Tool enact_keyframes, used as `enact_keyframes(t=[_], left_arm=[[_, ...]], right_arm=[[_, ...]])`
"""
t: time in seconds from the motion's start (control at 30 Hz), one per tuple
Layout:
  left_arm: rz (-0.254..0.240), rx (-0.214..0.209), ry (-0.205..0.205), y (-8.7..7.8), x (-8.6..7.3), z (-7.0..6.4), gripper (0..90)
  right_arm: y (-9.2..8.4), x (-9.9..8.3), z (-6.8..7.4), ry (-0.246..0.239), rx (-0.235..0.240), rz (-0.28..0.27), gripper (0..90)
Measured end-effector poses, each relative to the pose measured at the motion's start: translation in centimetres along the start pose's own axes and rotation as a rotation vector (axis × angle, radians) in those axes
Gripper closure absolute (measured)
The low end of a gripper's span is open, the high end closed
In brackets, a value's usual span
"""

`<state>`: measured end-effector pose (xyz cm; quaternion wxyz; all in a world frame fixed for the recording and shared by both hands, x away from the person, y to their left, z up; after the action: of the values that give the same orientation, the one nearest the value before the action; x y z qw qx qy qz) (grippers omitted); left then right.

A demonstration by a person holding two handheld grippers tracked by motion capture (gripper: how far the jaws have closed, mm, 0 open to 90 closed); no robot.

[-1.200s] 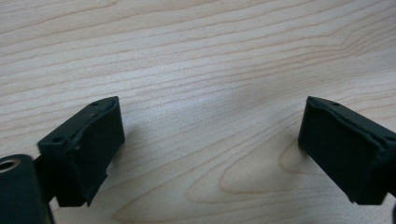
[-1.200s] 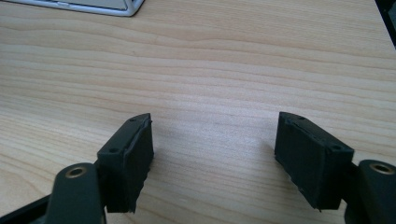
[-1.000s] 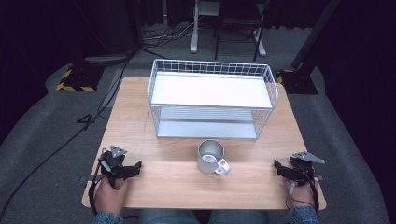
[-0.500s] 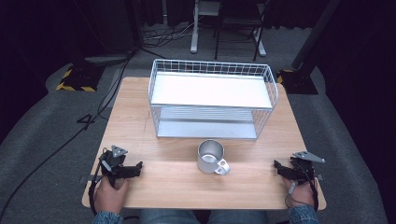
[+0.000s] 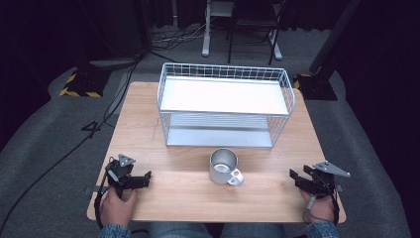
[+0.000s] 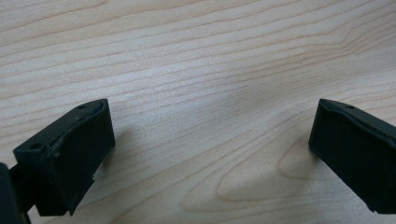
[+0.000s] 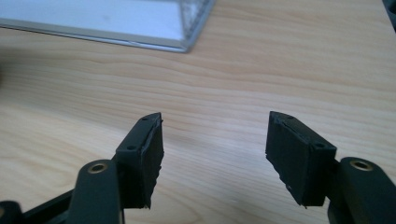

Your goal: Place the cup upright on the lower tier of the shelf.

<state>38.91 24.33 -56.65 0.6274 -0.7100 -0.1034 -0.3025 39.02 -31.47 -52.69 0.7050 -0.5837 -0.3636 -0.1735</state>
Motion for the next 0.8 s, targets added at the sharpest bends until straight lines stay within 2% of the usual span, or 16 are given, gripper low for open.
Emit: enact_keyframes(t=[0.17,0.3,0.33,0.53,0.57,0.73,0.77,0.8], left_arm=[[0.001,-0.001,0.004,0.0,0.0,0.0,0.5],[0.001,-0.001,0.003,0.0,0.0,0.0,0.5],[0.001,-0.001,0.004,0.0,0.0,0.0,0.5],[0.002,0.001,0.01,0.0,0.0,0.1,0.5],[0.002,0.001,0.01,0.0,0.0,0.1,0.5],[0.001,-0.001,0.005,0.0,0.0,0.0,0.5],[0.001,-0.001,0.005,0.0,0.0,0.0,0.5],[0.001,-0.001,0.005,0.0,0.0,0.0,0.5]], right_arm=[[-1.7,0.8,2.3,-0.048,0.079,0.006,39.1],[-2.5,1.2,3.5,-0.076,0.104,0.01,39.0],[-2.6,1.3,3.8,-0.071,0.108,0.01,39.1],[-3.6,1.9,6.2,-0.103,0.165,0.002,40.0],[-3.6,1.9,6.2,-0.103,0.165,0.002,40.0],[-4.1,2.7,10.0,-0.169,0.234,-0.005,42.5],[-4.1,2.7,10.0,-0.169,0.234,-0.005,42.5],[-4.2,2.9,11.2,-0.196,0.257,-0.007,42.7]])
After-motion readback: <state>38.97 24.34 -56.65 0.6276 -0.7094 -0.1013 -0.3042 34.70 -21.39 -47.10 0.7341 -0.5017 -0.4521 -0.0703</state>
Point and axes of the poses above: each handheld gripper's, and its own axes: y roughly forward along the jaws, x roughly out of its top, z roughly to its left, the point moved 8 cm from there along y, roughly forward along the jaws, and after that the axes turned 8 degrees about z, right-handed, at the moved point
